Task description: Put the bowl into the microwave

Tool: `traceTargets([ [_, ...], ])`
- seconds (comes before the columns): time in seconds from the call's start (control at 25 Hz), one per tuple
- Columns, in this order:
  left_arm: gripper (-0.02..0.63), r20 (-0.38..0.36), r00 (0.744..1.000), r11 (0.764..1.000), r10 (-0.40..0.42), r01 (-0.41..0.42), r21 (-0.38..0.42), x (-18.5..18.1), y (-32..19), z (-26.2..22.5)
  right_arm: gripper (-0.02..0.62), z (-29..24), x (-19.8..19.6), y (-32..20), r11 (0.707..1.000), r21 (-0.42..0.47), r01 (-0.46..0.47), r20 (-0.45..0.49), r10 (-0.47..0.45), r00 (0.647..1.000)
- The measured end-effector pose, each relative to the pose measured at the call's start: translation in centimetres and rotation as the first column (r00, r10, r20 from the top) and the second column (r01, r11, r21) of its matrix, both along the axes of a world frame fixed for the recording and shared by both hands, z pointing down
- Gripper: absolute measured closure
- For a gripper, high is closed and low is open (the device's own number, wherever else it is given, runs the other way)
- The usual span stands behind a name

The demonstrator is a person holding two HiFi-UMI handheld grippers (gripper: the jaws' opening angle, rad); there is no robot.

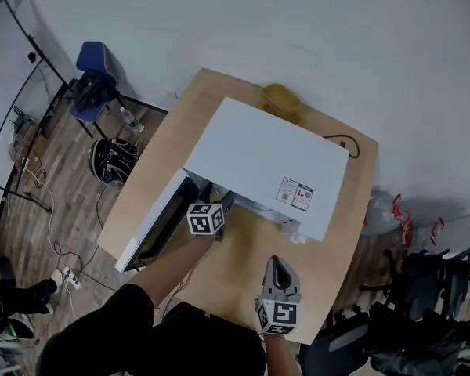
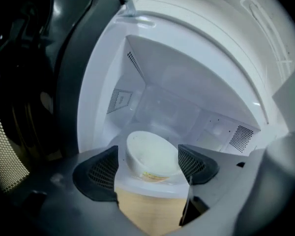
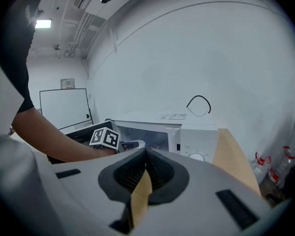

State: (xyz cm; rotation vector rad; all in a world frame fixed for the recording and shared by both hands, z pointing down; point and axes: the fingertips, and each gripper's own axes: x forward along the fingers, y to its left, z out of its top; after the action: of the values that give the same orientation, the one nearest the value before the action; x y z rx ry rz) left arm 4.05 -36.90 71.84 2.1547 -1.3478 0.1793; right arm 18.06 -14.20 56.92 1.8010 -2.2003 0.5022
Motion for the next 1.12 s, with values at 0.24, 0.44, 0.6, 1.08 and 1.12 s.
traceTargets([
  [0.24, 0.259, 0.068, 0.997, 0.997, -0.044, 0.04, 0.07, -3.0, 2.5, -1.7, 0.535, -0.5, -2.5, 1.9, 1.0, 0.008, 0.03, -0.013, -0.03, 0.999],
  [0.44, 0.466, 0.115, 0.993, 0.998, 0.014, -0.022, 0.063, -3.8, 4.2, -1.2, 0.535, -0.8, -3.7, 3.0, 0.999, 0.011, 0.043, -0.019, -0.043, 0.999],
  [0.6, 0.466, 0.189, 0.974, 0.988, 0.121, -0.137, 0.074, -3.0, 4.4, -0.7, 0.535, -1.0, -4.1, 3.5, 0.999, 0.013, 0.042, -0.024, -0.042, 0.999],
  [1.08, 0.391, 0.244, 0.928, 0.946, 0.283, -0.312, 0.089, -0.6, 2.8, 0.4, 0.535, 0.0, -3.0, 3.8, 0.999, -0.021, 0.04, -0.034, -0.041, 0.999],
  [1.12, 0.391, 0.255, 0.922, 0.942, 0.292, -0.324, 0.092, -0.4, 2.8, 0.5, 0.535, 0.1, -2.9, 3.6, 0.999, -0.022, 0.043, -0.036, -0.044, 0.998],
])
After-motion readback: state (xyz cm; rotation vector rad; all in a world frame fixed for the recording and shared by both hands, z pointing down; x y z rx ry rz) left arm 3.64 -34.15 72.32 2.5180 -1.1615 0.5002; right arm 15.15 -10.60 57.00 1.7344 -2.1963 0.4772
